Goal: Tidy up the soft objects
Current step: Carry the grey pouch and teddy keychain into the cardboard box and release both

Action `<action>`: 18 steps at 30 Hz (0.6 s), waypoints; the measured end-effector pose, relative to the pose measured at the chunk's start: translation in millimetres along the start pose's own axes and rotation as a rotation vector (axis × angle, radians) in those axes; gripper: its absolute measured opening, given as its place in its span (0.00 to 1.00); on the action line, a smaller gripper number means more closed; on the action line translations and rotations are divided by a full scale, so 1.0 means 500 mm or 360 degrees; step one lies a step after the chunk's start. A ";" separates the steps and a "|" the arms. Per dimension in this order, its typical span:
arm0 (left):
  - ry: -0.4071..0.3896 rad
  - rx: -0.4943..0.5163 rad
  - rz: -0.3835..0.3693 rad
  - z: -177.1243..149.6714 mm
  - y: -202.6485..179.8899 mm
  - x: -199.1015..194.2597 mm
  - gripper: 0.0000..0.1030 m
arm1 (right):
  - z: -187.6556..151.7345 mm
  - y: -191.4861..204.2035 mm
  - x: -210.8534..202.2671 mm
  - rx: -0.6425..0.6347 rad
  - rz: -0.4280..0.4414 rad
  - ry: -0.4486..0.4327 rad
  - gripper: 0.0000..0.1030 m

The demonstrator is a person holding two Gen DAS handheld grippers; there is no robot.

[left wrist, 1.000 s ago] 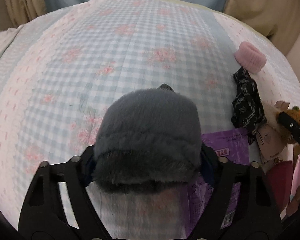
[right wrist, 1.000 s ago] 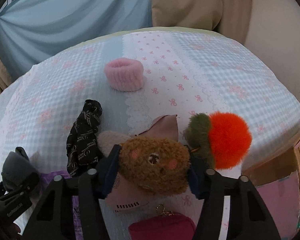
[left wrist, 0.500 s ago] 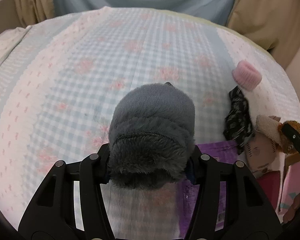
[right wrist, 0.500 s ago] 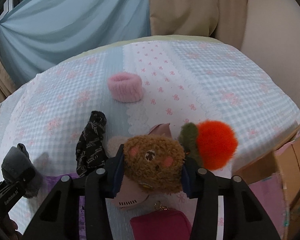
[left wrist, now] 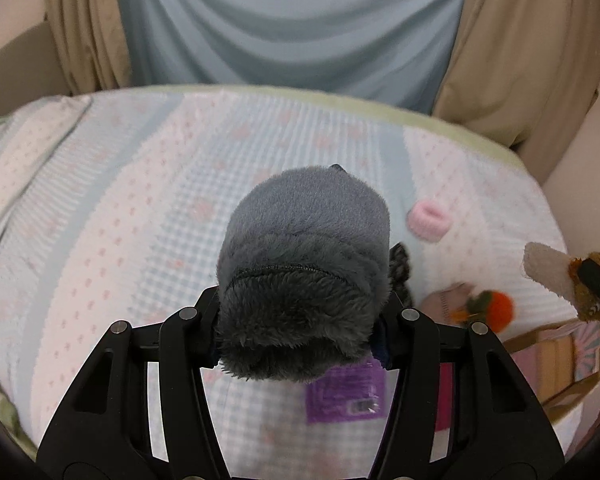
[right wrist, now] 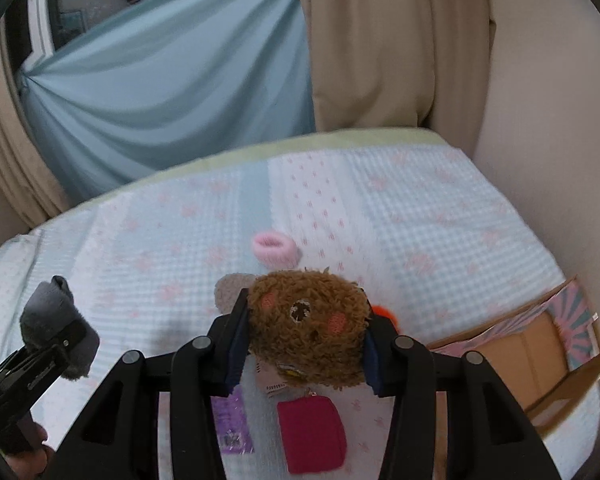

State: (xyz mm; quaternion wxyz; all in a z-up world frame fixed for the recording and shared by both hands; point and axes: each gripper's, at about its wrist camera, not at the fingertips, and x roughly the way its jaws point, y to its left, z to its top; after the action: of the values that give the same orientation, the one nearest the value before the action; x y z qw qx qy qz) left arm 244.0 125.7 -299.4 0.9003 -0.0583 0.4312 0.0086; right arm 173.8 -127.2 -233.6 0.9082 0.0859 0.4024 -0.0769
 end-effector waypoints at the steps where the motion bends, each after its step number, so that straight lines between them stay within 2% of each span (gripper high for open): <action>1: -0.0014 -0.0004 0.0005 0.008 -0.006 -0.029 0.49 | 0.011 -0.006 -0.024 -0.0006 0.0019 -0.0006 0.42; 6: -0.0056 -0.0008 0.0020 0.029 -0.061 -0.156 0.49 | 0.056 -0.065 -0.132 -0.0057 0.0096 -0.0017 0.42; 10: -0.0068 0.0015 -0.0005 0.028 -0.140 -0.235 0.49 | 0.082 -0.155 -0.203 -0.0083 0.0120 -0.0001 0.42; 14: -0.0067 0.0034 -0.0085 0.004 -0.257 -0.290 0.49 | 0.091 -0.247 -0.252 -0.0129 0.0098 0.0007 0.42; 18: -0.0035 0.0072 -0.0184 -0.029 -0.385 -0.308 0.49 | 0.092 -0.349 -0.260 -0.0158 0.0056 0.0062 0.42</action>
State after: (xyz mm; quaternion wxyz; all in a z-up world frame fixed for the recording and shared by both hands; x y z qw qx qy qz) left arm 148.8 -61.6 -169.8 0.9052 -0.0625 0.4171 -0.0524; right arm 83.8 -298.0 -122.9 0.9046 0.0493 0.4216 -0.0393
